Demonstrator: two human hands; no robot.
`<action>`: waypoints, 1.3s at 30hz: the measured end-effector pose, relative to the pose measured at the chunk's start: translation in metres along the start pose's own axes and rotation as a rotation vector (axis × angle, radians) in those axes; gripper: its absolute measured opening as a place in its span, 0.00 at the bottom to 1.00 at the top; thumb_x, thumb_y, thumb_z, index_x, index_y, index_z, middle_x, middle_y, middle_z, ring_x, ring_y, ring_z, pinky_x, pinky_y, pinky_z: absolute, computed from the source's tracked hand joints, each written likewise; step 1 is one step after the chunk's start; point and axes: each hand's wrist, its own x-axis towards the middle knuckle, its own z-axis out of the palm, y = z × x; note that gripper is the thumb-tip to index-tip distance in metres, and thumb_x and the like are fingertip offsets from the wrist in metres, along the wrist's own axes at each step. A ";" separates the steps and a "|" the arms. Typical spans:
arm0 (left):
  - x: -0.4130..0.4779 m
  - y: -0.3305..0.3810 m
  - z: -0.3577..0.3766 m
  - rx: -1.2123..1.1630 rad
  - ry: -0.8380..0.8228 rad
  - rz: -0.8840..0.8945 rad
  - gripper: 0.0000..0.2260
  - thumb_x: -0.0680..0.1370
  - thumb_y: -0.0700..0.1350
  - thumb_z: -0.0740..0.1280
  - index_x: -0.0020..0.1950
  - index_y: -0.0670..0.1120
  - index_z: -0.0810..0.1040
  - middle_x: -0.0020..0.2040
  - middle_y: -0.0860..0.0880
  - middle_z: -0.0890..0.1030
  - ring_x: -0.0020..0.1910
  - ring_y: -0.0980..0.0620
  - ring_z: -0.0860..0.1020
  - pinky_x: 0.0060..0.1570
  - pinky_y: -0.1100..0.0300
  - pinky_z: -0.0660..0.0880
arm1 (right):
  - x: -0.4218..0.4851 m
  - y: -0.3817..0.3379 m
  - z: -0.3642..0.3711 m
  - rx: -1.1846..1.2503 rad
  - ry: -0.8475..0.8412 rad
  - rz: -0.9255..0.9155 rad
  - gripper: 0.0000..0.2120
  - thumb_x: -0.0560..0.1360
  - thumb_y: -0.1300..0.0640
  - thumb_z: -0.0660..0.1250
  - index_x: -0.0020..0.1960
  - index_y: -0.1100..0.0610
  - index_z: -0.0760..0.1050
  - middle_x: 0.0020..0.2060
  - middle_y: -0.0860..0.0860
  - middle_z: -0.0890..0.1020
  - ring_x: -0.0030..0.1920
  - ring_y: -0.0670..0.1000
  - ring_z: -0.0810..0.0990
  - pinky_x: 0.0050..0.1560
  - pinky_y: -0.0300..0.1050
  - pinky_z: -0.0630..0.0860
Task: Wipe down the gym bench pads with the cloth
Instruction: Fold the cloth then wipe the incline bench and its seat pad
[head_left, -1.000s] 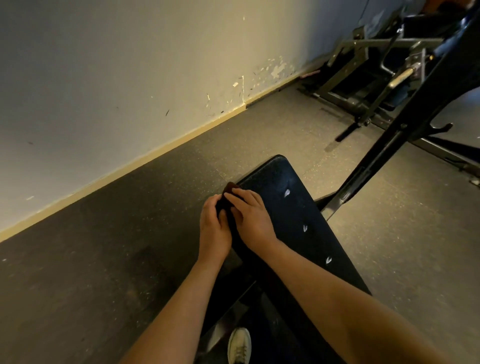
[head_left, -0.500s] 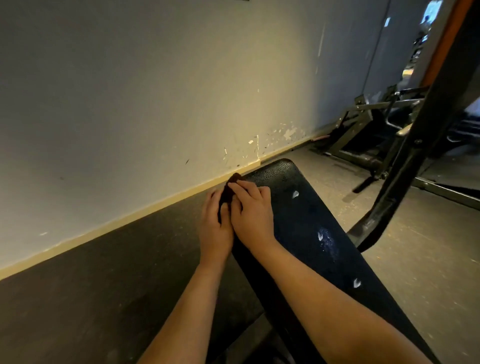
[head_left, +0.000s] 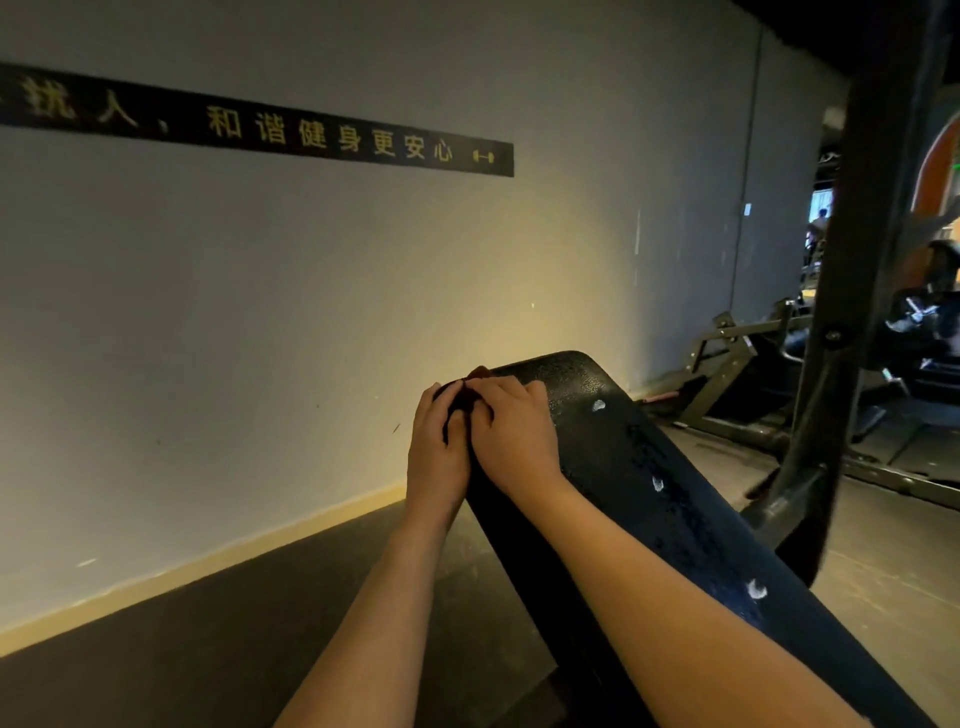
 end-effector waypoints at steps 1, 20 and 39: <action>0.000 0.000 0.000 -0.004 0.000 -0.001 0.17 0.86 0.46 0.54 0.74 0.54 0.71 0.75 0.53 0.68 0.74 0.55 0.66 0.75 0.48 0.66 | -0.001 0.000 0.000 -0.014 0.011 -0.017 0.19 0.83 0.55 0.55 0.70 0.51 0.75 0.66 0.47 0.77 0.59 0.50 0.67 0.60 0.44 0.70; -0.075 0.030 -0.016 -0.354 0.069 -0.146 0.15 0.86 0.52 0.56 0.72 0.65 0.61 0.62 0.70 0.69 0.59 0.72 0.72 0.54 0.71 0.74 | -0.061 -0.035 -0.027 0.556 -0.313 0.088 0.20 0.85 0.54 0.56 0.76 0.49 0.67 0.70 0.49 0.75 0.69 0.46 0.73 0.63 0.26 0.66; -0.058 -0.002 -0.005 -0.074 0.077 0.022 0.15 0.86 0.48 0.56 0.70 0.55 0.75 0.74 0.61 0.67 0.74 0.60 0.63 0.75 0.54 0.64 | -0.071 -0.004 -0.006 0.209 0.074 0.091 0.17 0.84 0.52 0.58 0.71 0.49 0.72 0.64 0.45 0.77 0.67 0.45 0.70 0.61 0.41 0.69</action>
